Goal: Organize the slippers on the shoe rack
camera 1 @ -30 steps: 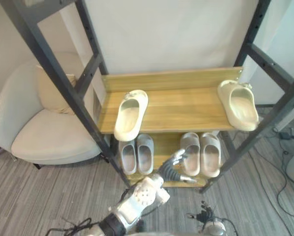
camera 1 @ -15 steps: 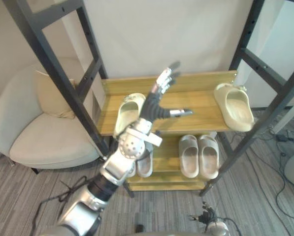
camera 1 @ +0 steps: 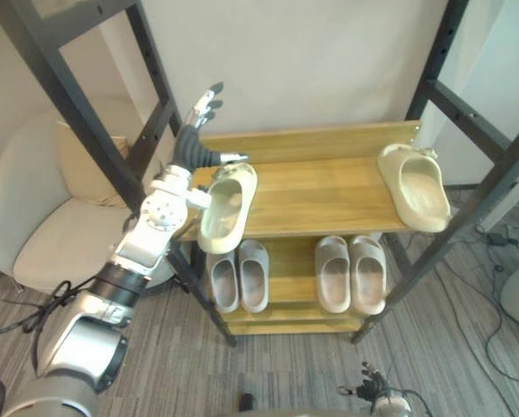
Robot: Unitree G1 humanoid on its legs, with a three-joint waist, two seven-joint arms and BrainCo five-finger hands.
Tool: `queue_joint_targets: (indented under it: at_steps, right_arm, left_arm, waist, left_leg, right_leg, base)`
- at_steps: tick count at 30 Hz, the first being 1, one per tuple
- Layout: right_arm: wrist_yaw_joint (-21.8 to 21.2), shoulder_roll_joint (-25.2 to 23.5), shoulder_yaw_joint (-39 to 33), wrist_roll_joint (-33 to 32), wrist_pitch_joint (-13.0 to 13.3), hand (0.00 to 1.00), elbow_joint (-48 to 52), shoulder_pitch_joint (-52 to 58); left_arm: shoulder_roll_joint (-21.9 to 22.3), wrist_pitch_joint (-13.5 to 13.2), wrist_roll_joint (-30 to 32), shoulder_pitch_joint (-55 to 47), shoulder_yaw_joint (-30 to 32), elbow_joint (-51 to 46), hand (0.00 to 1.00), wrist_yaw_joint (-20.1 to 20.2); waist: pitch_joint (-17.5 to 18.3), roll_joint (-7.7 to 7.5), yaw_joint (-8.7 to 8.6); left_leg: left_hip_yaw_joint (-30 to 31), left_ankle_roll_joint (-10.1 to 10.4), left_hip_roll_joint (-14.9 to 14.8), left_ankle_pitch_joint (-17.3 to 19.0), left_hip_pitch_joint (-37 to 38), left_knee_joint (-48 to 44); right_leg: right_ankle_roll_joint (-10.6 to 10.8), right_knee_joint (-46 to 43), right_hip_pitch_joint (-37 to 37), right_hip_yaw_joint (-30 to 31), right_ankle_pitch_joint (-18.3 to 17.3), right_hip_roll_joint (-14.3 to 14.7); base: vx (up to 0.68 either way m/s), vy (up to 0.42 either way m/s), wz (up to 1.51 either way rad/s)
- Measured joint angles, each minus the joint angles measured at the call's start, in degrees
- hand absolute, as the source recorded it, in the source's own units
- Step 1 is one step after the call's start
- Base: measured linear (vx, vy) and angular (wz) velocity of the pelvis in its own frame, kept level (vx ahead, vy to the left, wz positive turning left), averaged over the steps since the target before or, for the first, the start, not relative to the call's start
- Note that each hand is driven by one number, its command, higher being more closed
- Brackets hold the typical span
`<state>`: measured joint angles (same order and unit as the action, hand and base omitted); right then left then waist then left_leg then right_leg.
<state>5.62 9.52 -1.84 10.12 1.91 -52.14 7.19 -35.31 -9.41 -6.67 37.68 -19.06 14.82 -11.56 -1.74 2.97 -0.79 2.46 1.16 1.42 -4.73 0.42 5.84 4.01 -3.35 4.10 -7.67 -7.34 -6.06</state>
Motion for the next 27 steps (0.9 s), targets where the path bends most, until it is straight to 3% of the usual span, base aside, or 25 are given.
queue_joint_targets:
  at_steps: [12,27]
  right_arm:
    - [0.03,-0.56,-0.21,-1.37,-0.31,0.00,-0.02,-0.16]
    - [1.68,-3.50,-1.26,-1.78,-1.46,0.00,-0.68,-3.95]
  left_arm:
    - [-0.36,1.49,5.38,0.00,-0.08,1.31,0.00,2.00]
    - [2.92,4.54,15.90,1.60,-2.35,9.91,0.00,2.80]
  waist:
    - [-1.59,-0.44,0.04]
    - [-3.18,-1.43,0.64]
  left_leg:
    - [0.13,0.03,-0.06,0.03,0.02,0.06]
    - [-0.38,0.81,-0.87,0.63,-0.69,0.11]
  right_leg:
    - [-0.06,0.39,0.19,-0.13,-0.02,0.03]
    - [-0.46,1.39,-0.09,0.20,0.20,0.76]
  base:
    - [0.00,0.000,0.00]
    - [0.00,-0.008,-0.01]
